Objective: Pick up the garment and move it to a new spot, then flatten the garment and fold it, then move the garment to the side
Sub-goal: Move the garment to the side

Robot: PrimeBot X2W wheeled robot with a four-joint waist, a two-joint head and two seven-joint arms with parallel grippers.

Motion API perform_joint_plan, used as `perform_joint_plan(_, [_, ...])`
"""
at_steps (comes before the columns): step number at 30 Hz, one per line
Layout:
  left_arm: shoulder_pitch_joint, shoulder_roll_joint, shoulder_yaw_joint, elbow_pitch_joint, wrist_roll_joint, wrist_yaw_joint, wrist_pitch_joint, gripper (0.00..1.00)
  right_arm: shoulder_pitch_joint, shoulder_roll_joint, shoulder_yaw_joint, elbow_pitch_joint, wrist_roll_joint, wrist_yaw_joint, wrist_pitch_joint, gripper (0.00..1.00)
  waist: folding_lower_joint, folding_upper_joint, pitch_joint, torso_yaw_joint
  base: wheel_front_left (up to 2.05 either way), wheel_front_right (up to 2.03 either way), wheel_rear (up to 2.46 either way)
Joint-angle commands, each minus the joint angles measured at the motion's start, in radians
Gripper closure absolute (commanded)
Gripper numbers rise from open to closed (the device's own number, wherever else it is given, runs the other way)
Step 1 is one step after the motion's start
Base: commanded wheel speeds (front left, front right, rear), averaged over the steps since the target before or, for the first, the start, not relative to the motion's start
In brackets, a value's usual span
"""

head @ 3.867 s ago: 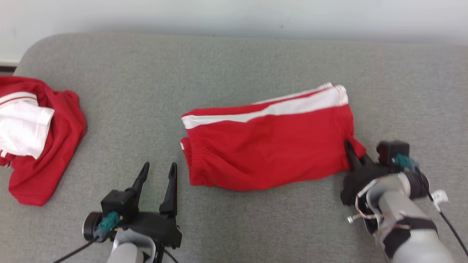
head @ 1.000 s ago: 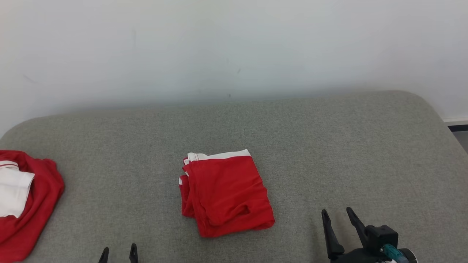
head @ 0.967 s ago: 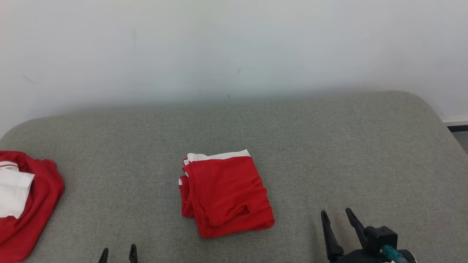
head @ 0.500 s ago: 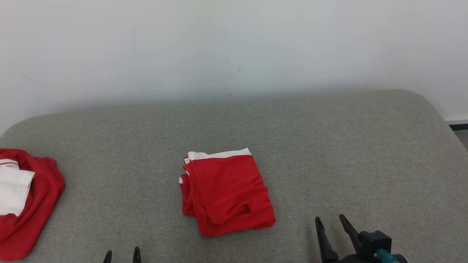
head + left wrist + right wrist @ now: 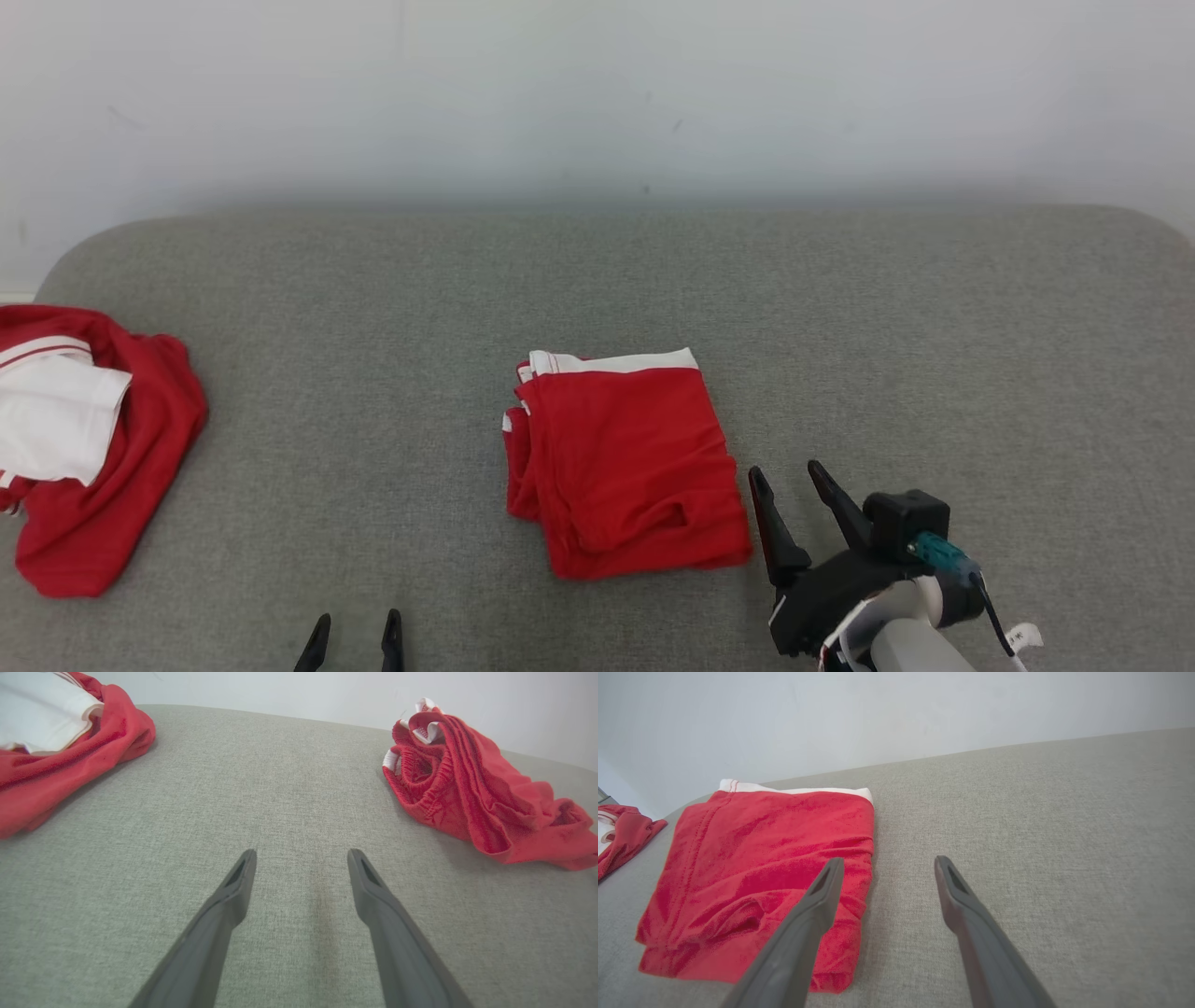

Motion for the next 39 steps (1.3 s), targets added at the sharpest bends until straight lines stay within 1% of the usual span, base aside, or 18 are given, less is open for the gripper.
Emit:
perform_joint_plan(1, [-0.014,-0.001,-0.004,0.003,-0.007,0.003,-0.003,0.0,-0.027,0.002,0.011,0.018,0.012,-0.002,0.0,0.0,-0.0002,-0.0001,0.03,0.034,0.0,0.0,0.0])
perform_joint_plan(9, [-0.049,-0.001,-0.032,0.014,-0.007,0.005,-0.003,0.0,-0.15,0.002,0.026,0.199,0.026,-0.002,0.0,0.0,-0.0002,-0.0001,0.06,0.083,0.0,0.0,0.0])
perform_joint_plan(13, [-0.048,-0.001,-0.037,0.016,-0.01,0.004,-0.003,0.0,-0.168,0.002,0.082,0.3,0.076,-0.002,0.006,0.0,-0.0002,-0.0001,0.061,0.092,0.0,0.0,0.0])
perform_joint_plan(17, [-0.033,-0.001,-0.035,0.026,-0.021,-0.001,-0.003,0.0,-0.159,0.002,0.134,0.37,0.129,-0.002,0.021,0.0,-0.0002,-0.0001,0.054,0.088,0.0,0.0,0.0])
perform_joint_plan(18, [-0.031,0.0,-0.035,0.027,-0.017,0.0,-0.003,0.0,-0.156,0.002,0.148,0.384,0.136,-0.002,0.022,0.08,-0.0002,-0.0001,0.052,0.086,0.0,0.0,0.0])
perform_joint_plan(19, [-0.03,-0.001,-0.035,0.028,-0.018,-0.001,-0.003,0.0,-0.152,0.003,0.163,0.395,0.144,-0.002,0.025,0.38,-0.0002,-0.0001,0.049,0.084,0.0,0.0,0.0])
perform_joint_plan(20, [-0.03,-0.001,-0.036,0.027,-0.019,-0.002,-0.003,0.0,-0.15,0.003,0.177,0.402,0.152,-0.002,0.025,0.57,-0.0002,-0.0001,0.047,0.082,0.0,0.0,0.0])
perform_joint_plan(21, [-0.029,-0.001,-0.036,0.028,-0.019,-0.003,-0.003,0.0,-0.148,0.003,0.189,0.407,0.159,-0.002,0.024,0.95,-0.0002,-0.0001,0.044,0.079,0.0,0.0,0.0])
perform_joint_plan(22, [-0.029,0.0,-0.036,0.029,-0.018,-0.004,-0.003,0.0,-0.146,0.003,0.202,0.411,0.167,-0.002,0.023,1.0,-0.0002,-0.0001,0.041,0.076,0.0,0.0,0.0])
perform_joint_plan(25, [-0.029,-0.001,-0.039,0.029,-0.015,-0.005,-0.003,0.0,-0.163,0.0,0.21,0.417,0.179,-0.002,0.013,1.0,-0.0002,-0.0001,0.034,0.066,0.0,0.0,0.0])
perform_joint_plan(31, [-0.023,-0.001,-0.04,0.025,-0.006,-0.006,-0.003,0.0,-0.203,-0.006,0.151,0.414,0.136,-0.003,0.002,1.0,-0.0002,-0.0001,0.018,0.037,0.0,0.0,0.0])
perform_joint_plan(39, [-0.029,-0.001,-0.063,0.024,-0.018,-0.009,-0.003,0.0,-0.174,-0.023,0.038,0.36,0.037,-0.002,0.0,1.0,-0.0002,-0.0001,-0.006,-0.051,0.0,0.0,0.0])
